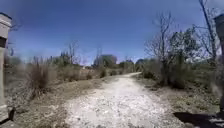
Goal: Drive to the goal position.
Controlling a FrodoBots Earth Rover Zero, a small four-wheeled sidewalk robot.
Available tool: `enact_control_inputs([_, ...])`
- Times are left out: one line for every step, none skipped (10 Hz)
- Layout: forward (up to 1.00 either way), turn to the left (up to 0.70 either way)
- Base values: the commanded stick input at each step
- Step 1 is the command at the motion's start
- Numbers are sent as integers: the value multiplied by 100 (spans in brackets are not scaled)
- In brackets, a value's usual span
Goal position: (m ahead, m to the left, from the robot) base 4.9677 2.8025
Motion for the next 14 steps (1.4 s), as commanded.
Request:
enact_control_inputs([30,0])
enact_control_inputs([30,0])
enact_control_inputs([30,0])
enact_control_inputs([30,0])
enact_control_inputs([30,0])
enact_control_inputs([30,0])
enact_control_inputs([30,0])
enact_control_inputs([30,0])
enact_control_inputs([30,0])
enact_control_inputs([30,0])
enact_control_inputs([30,0])
enact_control_inputs([30,0])
enact_control_inputs([30,0])
enact_control_inputs([30,0])
